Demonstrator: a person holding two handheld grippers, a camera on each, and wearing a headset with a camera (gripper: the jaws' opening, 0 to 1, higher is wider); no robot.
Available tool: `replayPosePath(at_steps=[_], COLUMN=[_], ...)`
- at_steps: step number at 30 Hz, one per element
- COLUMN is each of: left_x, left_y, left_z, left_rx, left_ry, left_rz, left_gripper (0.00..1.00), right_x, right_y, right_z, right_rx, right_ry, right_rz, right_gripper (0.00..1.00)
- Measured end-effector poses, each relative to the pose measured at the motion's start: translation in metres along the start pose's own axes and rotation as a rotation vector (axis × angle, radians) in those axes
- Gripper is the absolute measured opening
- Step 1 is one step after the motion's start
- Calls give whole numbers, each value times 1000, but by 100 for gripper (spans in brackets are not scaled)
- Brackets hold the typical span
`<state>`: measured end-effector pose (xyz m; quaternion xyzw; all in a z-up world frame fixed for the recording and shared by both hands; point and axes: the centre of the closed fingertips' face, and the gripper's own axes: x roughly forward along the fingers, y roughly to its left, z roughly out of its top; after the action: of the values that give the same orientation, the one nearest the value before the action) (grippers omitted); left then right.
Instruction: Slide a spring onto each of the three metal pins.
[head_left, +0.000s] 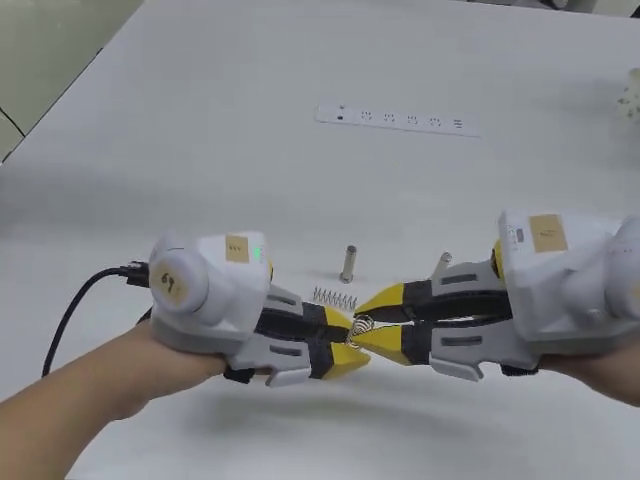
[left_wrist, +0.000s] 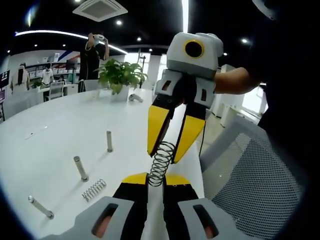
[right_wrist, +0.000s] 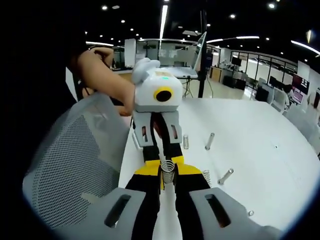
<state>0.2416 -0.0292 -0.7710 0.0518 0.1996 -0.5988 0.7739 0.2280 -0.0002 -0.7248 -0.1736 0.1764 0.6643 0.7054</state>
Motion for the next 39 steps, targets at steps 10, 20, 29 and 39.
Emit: replayPosePath(at_steps=[10, 20, 29, 39], left_x=[3, -5, -8, -20], left_y=[-4, -3, 2, 13], left_z=[3, 2, 6, 2], left_rx=[-3, -37, -49, -55], left_ry=[-19, -33, -46, -39], left_rz=[-4, 12, 36, 94], left_gripper=[2, 3, 11, 26], right_x=[4, 8, 7, 3], right_y=[2, 3, -2, -10], right_z=[2, 6, 11, 10], right_rx=[11, -6, -30, -27], right_ry=[-51, -93, -93, -93], right_rz=[2, 6, -7, -33], right_gripper=[7, 7, 7, 7])
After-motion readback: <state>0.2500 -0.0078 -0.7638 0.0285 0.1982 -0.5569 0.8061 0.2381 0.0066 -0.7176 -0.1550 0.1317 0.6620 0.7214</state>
